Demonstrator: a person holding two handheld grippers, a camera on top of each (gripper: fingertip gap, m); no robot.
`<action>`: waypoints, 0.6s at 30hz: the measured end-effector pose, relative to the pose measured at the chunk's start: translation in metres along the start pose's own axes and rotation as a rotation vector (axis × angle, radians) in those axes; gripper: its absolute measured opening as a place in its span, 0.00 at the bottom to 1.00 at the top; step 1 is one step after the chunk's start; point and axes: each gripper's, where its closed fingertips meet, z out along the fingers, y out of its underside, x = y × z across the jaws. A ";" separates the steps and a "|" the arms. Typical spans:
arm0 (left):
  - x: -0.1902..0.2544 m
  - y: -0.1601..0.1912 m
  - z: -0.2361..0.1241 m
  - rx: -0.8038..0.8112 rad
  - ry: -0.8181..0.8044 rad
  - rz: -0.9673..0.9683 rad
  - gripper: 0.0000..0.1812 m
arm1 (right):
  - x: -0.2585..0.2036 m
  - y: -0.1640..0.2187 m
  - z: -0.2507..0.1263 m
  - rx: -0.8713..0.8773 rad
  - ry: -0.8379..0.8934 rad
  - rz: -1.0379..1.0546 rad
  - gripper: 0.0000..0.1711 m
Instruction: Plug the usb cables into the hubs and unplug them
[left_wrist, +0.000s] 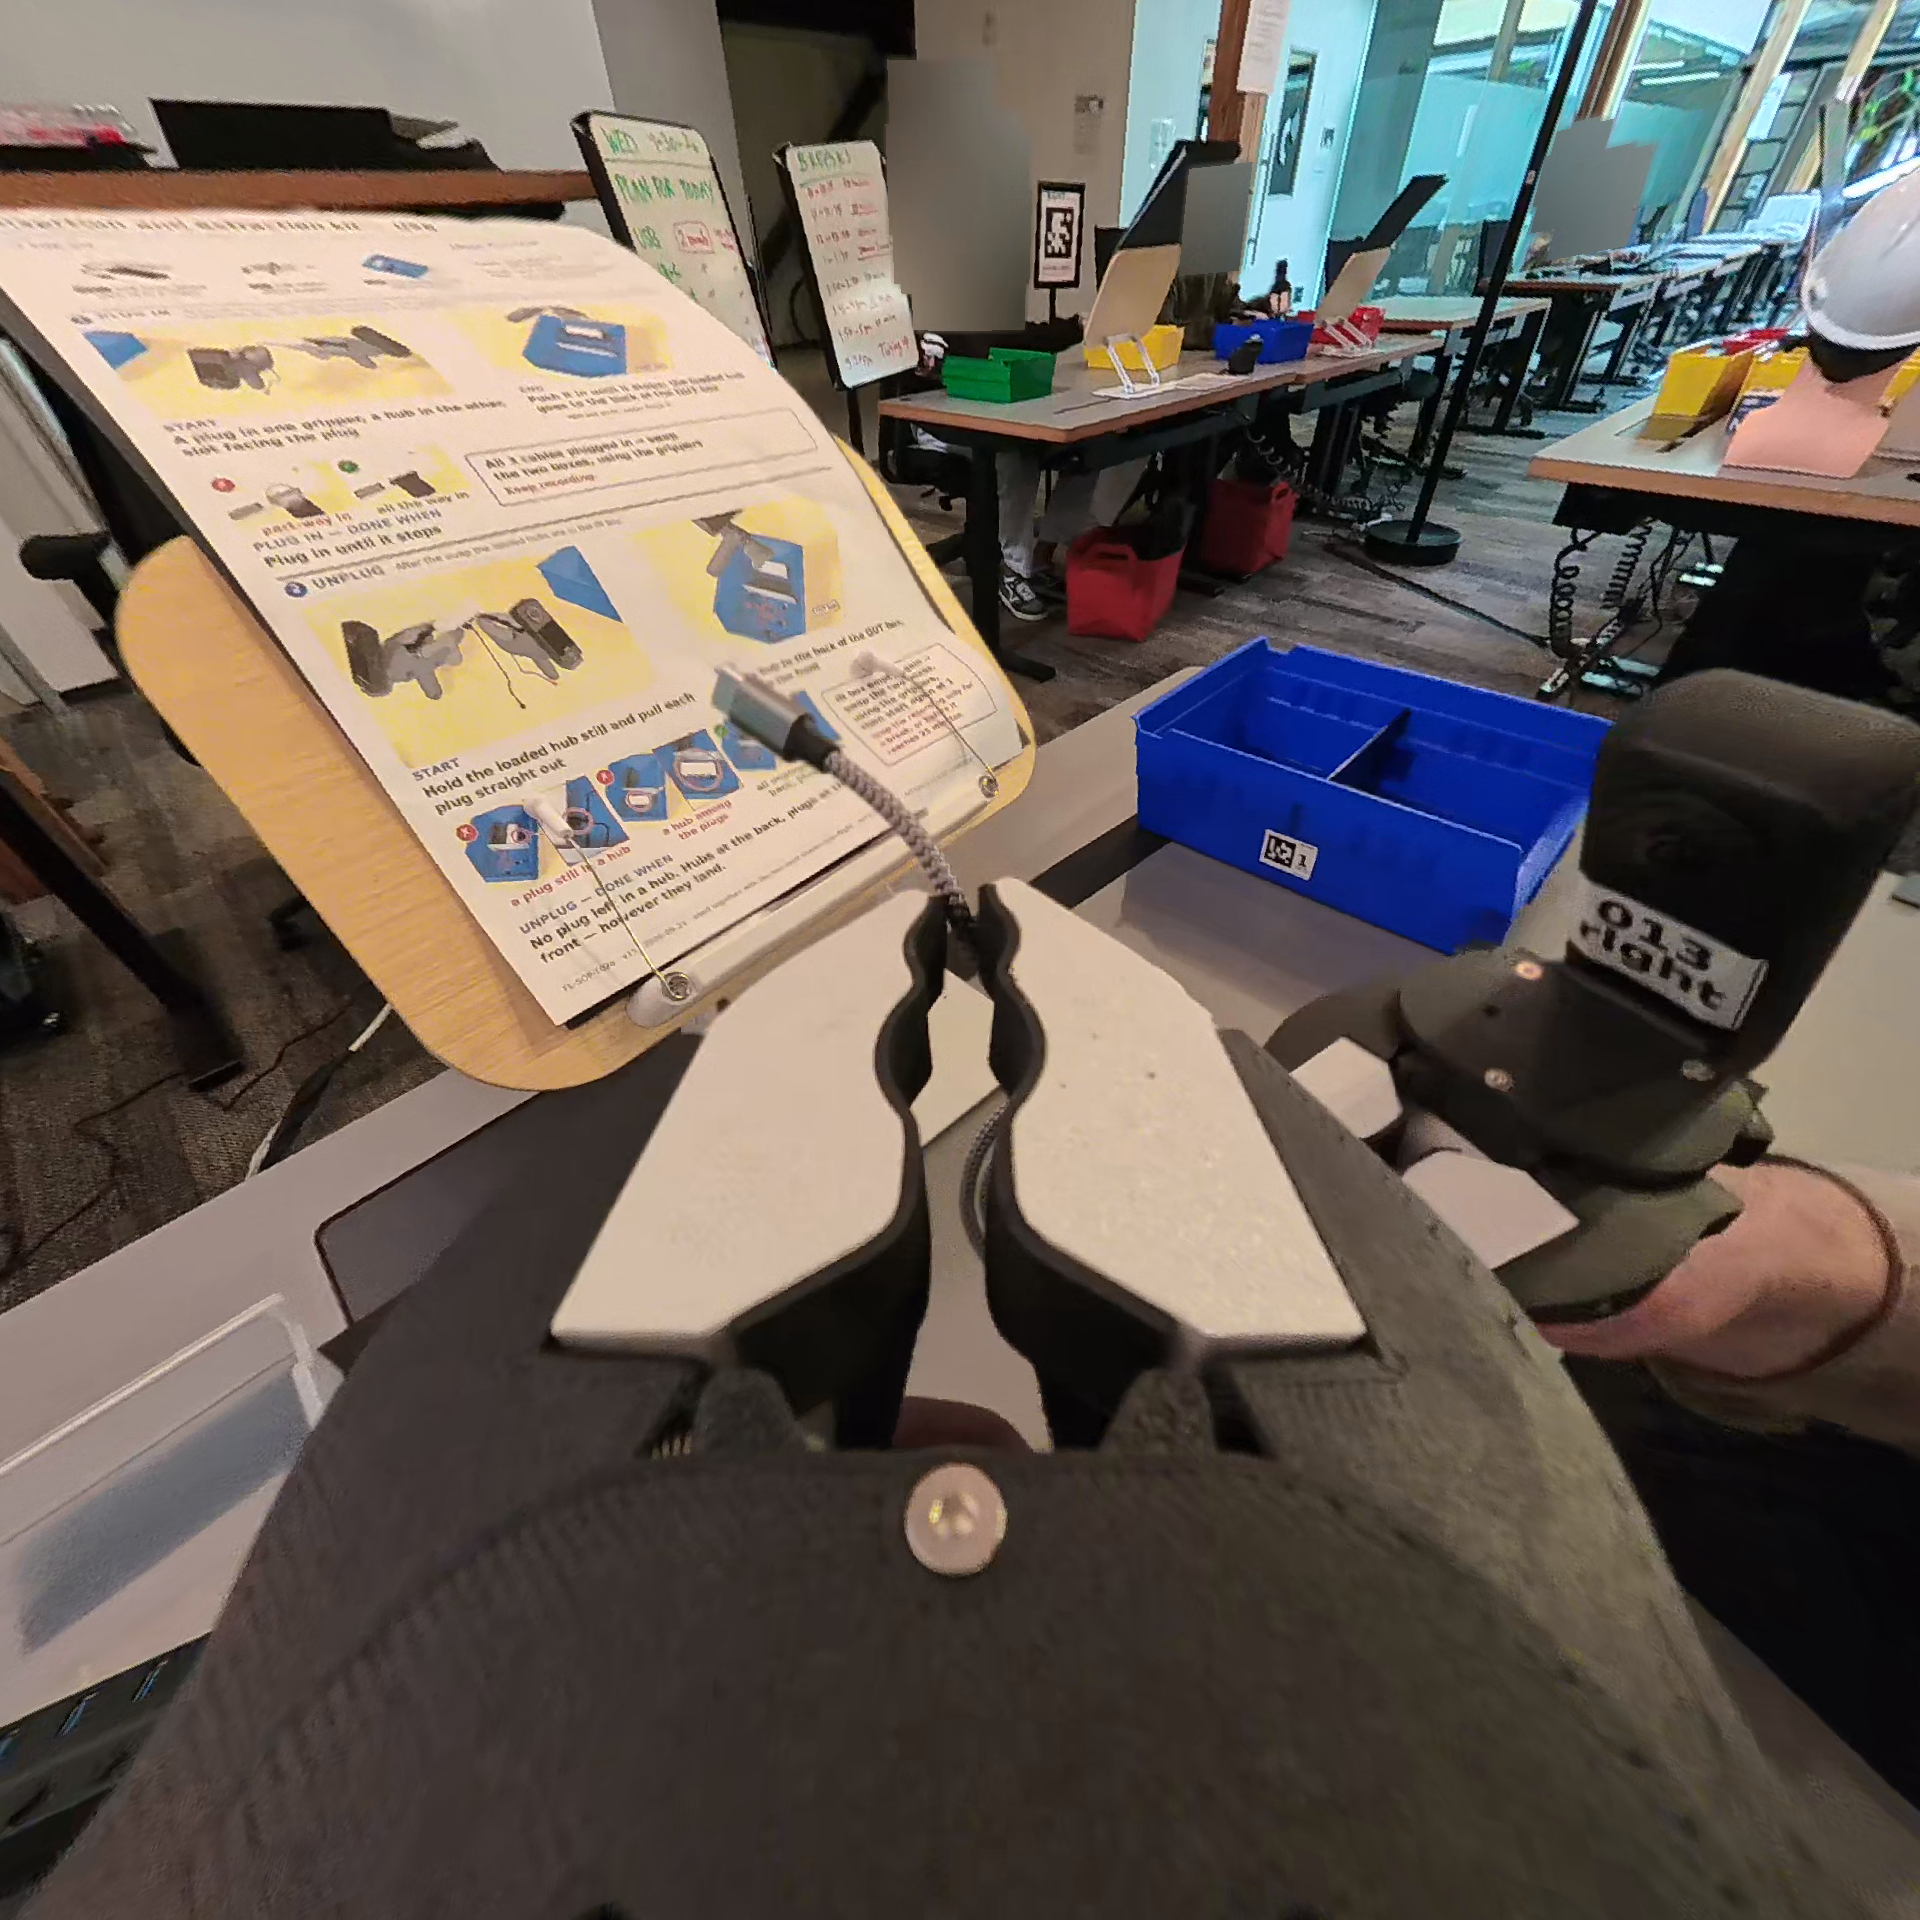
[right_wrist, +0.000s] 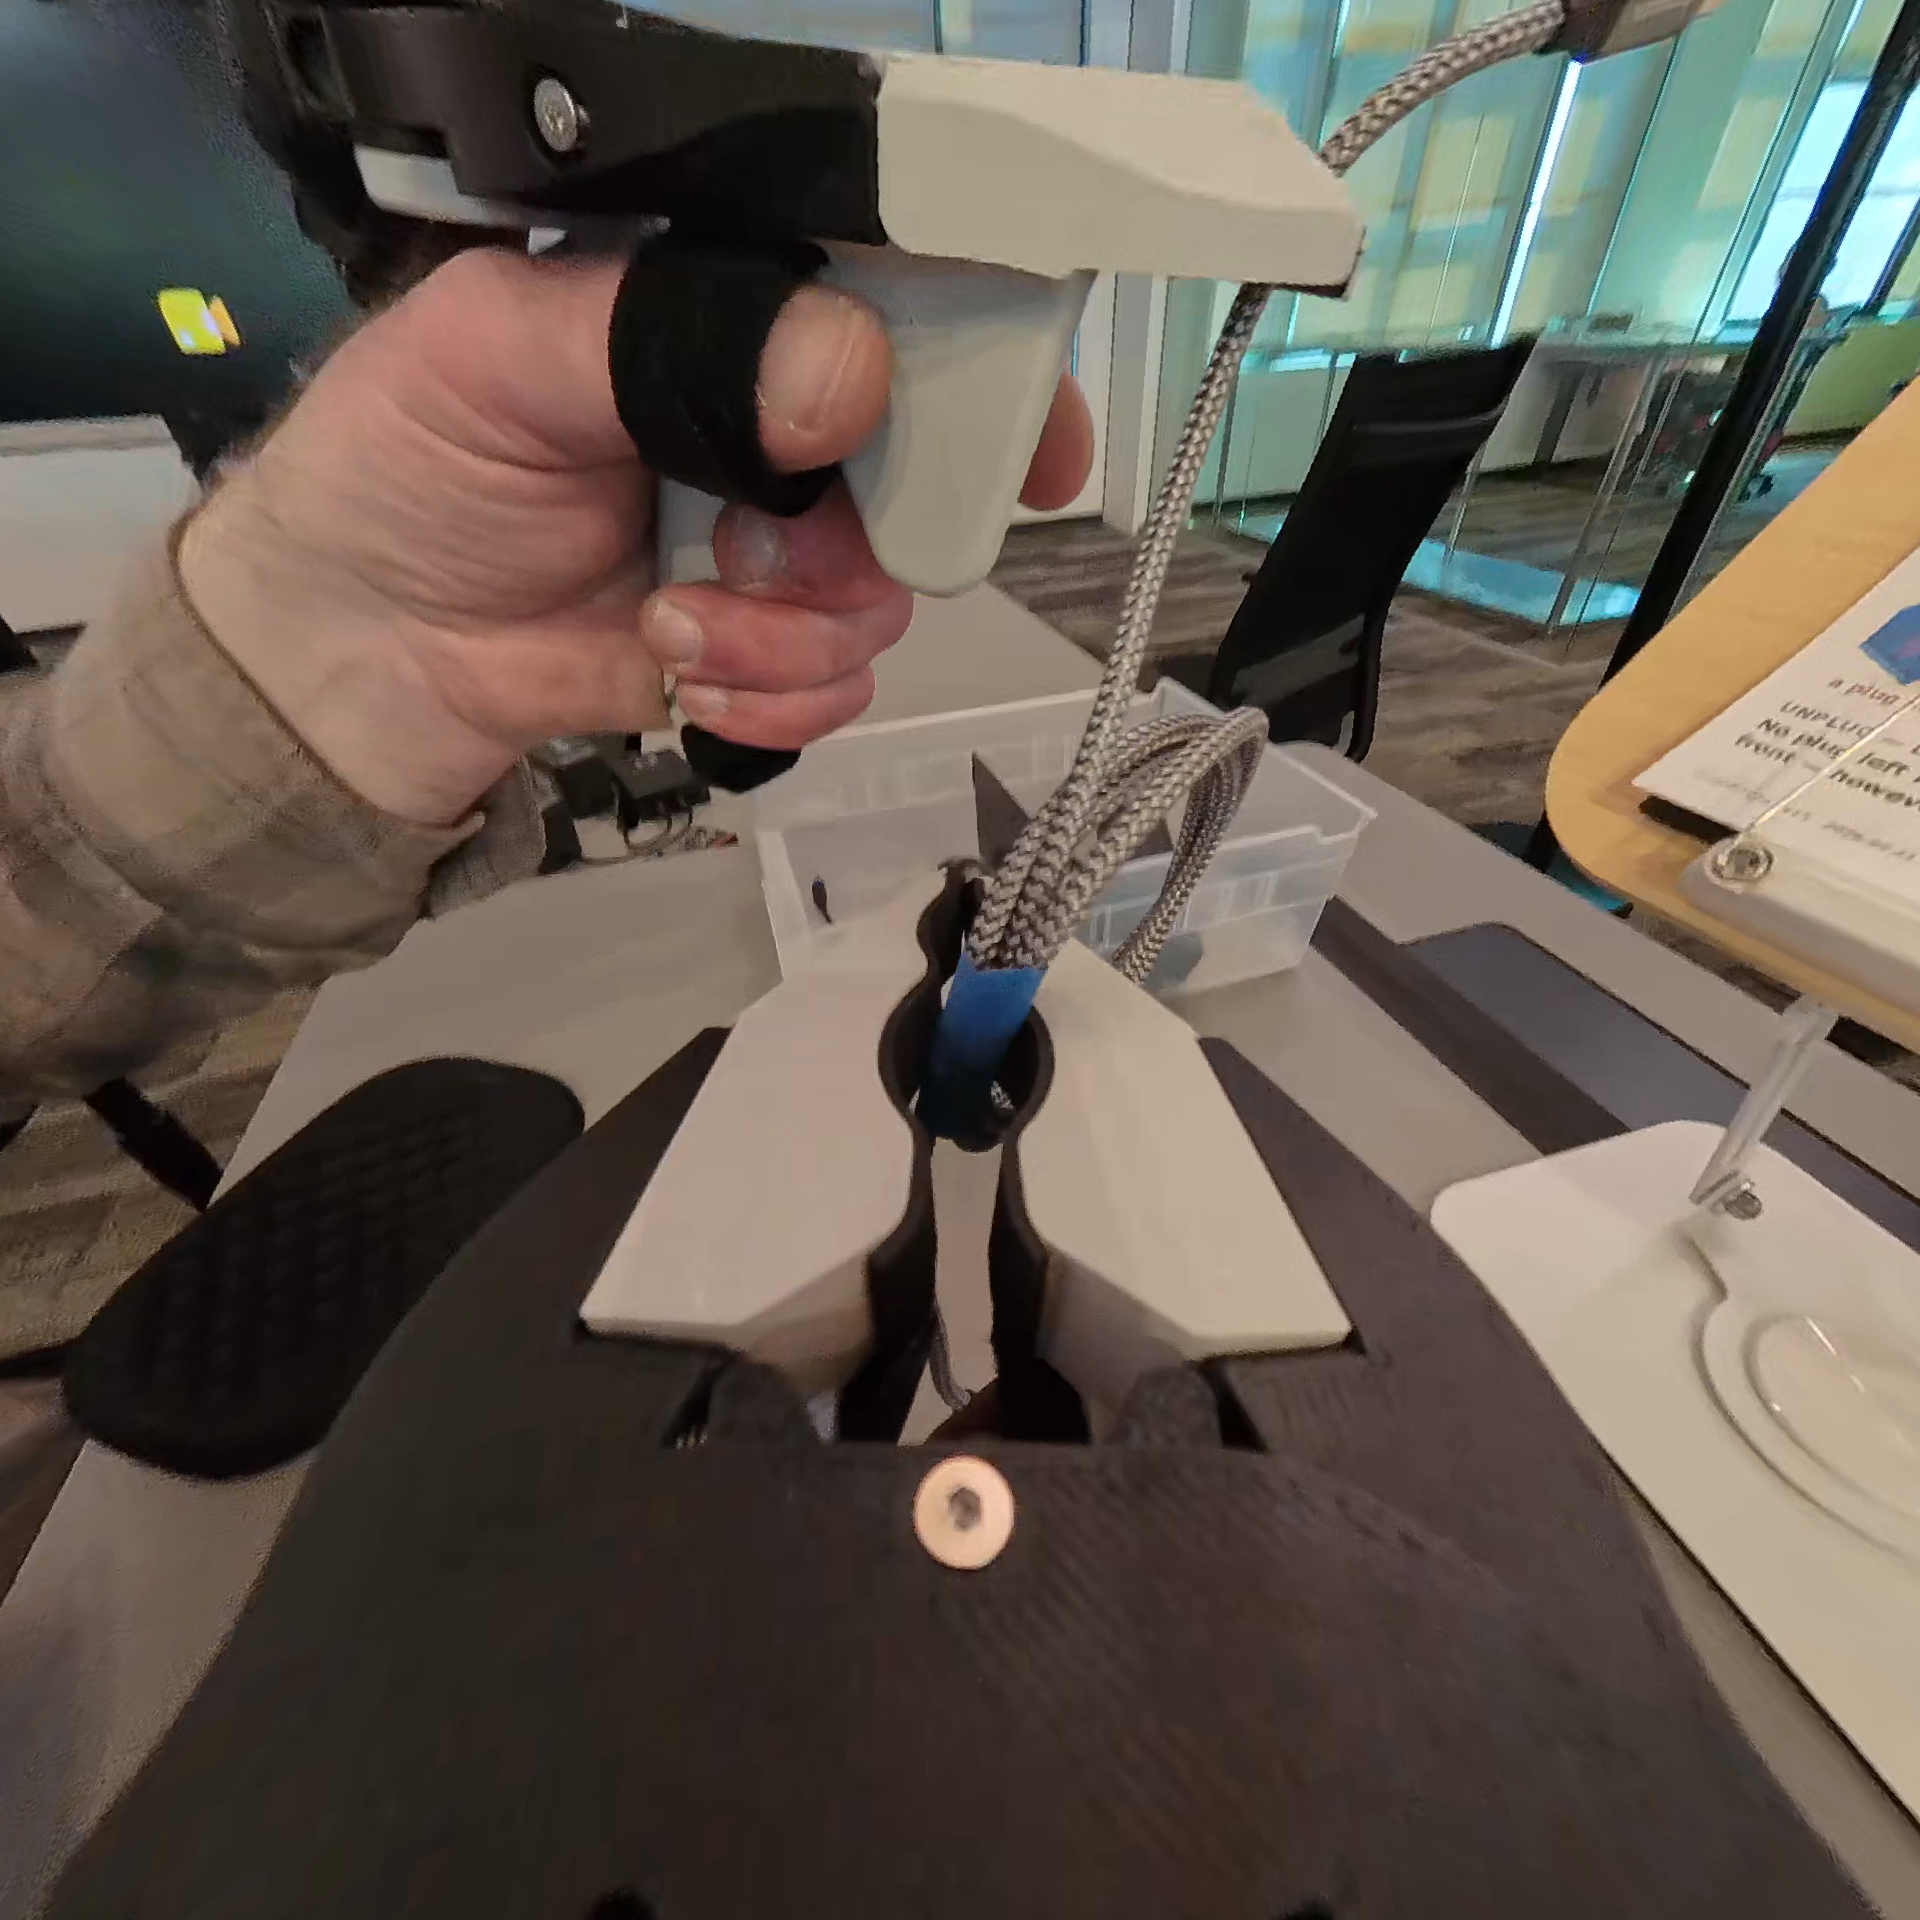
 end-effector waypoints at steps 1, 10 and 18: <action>0.001 0.004 0.001 -0.012 0.010 0.007 0.04 | 0.000 0.005 -0.002 -0.031 -0.007 -0.003 0.00; 0.019 0.013 -0.029 -0.053 -0.031 0.490 0.29 | -0.012 0.072 -0.026 -0.410 -0.232 -0.053 0.00; 0.079 0.108 -0.018 -0.415 0.330 0.802 0.26 | -0.042 0.091 -0.050 -0.611 -0.477 -0.174 0.00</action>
